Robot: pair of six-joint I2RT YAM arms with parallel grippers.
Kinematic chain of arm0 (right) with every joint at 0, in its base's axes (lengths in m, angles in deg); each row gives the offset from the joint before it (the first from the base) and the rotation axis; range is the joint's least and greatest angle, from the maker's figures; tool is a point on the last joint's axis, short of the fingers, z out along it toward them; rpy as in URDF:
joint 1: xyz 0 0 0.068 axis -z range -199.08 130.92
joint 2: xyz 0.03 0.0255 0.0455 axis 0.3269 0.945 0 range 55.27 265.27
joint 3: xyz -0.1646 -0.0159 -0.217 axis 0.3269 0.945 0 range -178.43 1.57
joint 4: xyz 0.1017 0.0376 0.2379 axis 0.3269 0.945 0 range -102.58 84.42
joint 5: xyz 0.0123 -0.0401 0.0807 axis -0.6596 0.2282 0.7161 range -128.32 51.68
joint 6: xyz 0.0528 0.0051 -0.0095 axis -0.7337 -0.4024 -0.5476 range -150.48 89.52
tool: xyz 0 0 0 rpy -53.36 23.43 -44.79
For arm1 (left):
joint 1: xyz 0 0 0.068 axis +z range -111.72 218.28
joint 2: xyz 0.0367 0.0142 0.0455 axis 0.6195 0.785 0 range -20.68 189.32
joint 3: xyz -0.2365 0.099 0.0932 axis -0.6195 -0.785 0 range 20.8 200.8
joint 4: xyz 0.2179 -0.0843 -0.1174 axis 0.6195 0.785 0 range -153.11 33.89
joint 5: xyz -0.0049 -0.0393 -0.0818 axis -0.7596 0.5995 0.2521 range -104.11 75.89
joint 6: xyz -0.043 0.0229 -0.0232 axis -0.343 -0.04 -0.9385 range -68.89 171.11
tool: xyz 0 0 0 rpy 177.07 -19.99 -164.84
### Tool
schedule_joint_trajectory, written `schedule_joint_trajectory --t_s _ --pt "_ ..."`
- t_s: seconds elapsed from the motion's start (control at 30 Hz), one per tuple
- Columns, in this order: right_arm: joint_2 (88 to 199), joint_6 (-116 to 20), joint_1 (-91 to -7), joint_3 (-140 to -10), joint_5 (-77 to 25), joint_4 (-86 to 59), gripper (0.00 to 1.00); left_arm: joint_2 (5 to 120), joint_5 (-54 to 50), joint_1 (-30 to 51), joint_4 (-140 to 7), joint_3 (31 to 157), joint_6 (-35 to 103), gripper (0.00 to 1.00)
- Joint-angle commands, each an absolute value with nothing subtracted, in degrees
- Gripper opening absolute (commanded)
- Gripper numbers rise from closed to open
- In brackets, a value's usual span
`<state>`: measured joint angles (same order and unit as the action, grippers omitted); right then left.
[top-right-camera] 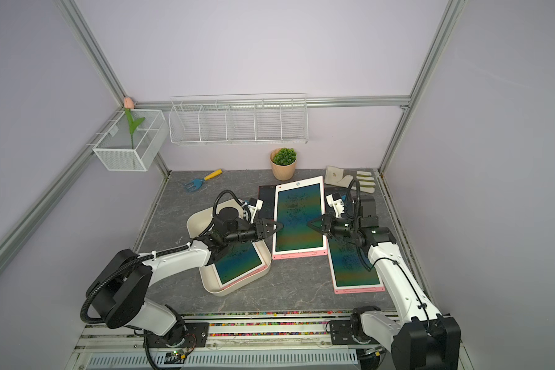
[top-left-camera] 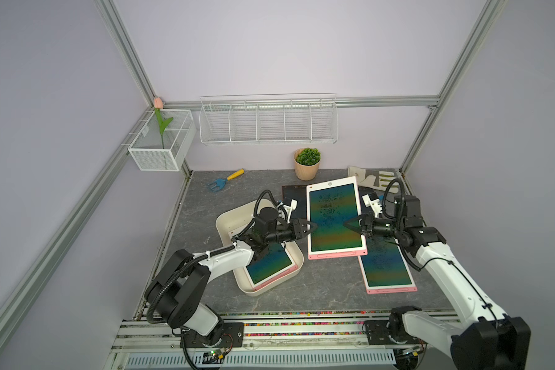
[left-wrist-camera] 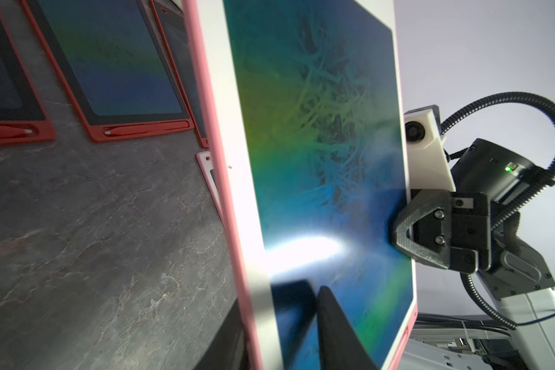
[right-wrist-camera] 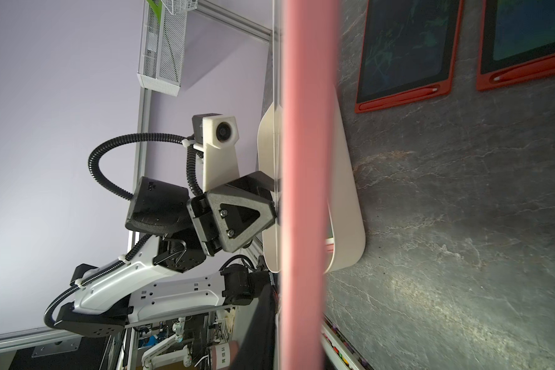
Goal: Take out the writing tablet from the storage box
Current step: Pick up the writing tablet from the storage box.
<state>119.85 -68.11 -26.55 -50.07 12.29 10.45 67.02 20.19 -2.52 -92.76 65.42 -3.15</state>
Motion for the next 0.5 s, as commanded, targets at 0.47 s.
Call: schedule_joint_trajectory --t_s 0.47 --pt "129.7 -62.7 -26.0 -52.0 14.7 10.5 0.26 66.8 25.8 -3.6 -102.8 64.9 -7.2 0.18"
